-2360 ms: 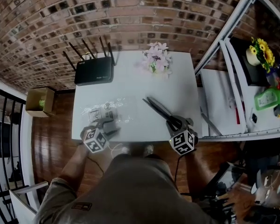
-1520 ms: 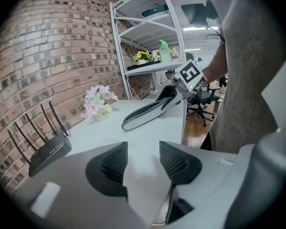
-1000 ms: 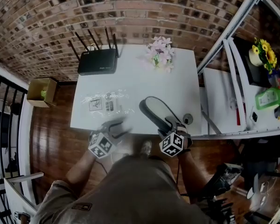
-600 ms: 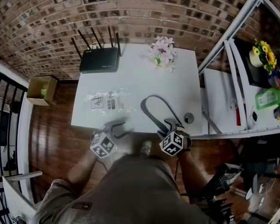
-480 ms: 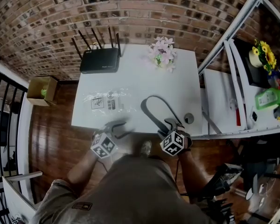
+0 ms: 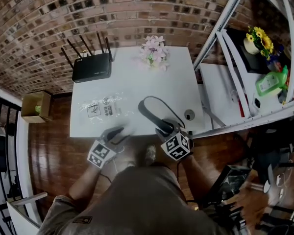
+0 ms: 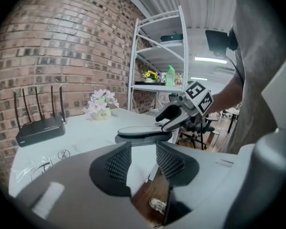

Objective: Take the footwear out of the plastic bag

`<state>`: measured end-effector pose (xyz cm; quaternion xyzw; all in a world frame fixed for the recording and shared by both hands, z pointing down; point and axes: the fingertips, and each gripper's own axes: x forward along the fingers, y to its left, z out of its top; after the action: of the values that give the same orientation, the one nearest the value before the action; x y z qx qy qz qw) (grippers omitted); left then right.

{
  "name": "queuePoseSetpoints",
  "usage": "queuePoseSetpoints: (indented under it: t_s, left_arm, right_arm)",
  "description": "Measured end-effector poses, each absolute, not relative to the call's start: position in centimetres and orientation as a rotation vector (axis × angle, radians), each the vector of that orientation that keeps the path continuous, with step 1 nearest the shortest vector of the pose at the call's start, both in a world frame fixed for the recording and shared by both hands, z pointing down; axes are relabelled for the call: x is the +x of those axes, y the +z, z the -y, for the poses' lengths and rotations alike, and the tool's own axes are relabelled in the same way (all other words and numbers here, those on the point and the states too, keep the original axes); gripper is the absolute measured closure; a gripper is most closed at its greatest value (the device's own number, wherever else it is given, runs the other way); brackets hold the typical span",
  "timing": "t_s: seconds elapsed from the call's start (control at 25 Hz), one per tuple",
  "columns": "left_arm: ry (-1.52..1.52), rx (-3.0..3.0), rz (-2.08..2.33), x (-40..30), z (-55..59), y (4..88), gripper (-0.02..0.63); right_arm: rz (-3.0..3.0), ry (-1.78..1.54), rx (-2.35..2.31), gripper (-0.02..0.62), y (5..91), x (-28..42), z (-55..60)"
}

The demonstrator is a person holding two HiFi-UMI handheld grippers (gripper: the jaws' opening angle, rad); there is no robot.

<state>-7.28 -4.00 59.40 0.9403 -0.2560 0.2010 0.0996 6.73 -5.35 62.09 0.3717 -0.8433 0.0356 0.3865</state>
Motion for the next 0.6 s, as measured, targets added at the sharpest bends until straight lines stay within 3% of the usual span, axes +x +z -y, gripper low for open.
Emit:
queuePoseSetpoints:
  t_s: [0.6]
  left_arm:
    - [0.174,2.696,0.826,-9.4,-1.4,54.3,0.593]
  right_arm:
    - [2.490,0.466,1.286,0.496,53.7,2.8,-1.4]
